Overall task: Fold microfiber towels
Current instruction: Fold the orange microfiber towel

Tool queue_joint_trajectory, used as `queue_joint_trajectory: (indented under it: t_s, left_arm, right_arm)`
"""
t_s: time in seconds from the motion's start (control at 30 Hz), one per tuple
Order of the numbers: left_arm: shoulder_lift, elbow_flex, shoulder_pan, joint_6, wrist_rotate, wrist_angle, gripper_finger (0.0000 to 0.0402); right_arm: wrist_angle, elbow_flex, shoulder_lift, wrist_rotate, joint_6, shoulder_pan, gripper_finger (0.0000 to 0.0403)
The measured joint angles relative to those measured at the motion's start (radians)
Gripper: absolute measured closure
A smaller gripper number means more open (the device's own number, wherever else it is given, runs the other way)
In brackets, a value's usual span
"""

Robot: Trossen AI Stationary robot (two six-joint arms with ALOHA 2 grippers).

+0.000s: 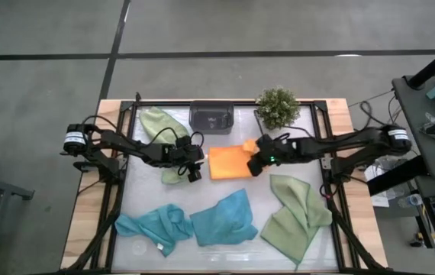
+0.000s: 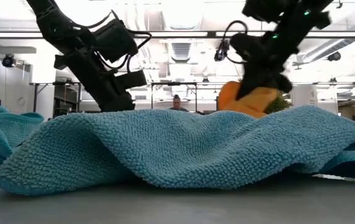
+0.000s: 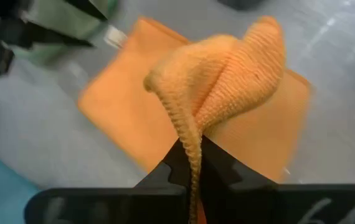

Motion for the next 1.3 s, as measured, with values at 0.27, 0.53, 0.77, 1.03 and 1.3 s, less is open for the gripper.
queue_joint_trajectory:
  t_s: [0.27,0.53,0.77,1.03,1.3]
  left_arm:
    - [0.001,-0.001,-0.005,-0.002,0.009,0.001,0.0244]
    - [0.002,-0.002,-0.007,-0.028,0.009,0.013,0.0244]
    - [0.002,-0.003,-0.013,-0.029,0.009,0.032,0.0244]
    - [0.002,-0.003,-0.013,-0.030,0.009,0.035,0.0244]
    - [0.002,-0.003,-0.013,-0.030,0.008,0.055,0.0244]
  right_arm:
    - [0.133,0.070,0.198,0.002,-0.024,0.000,0.0393]
    - [0.138,0.240,0.397,0.011,-0.109,-0.001,0.0391]
    - [0.106,0.378,0.526,0.012,-0.135,-0.007,0.0390]
    - [0.015,0.468,0.590,0.012,-0.137,-0.010,0.0390]
    - [0.017,0.473,0.587,0.011,-0.268,-0.010,0.0390]
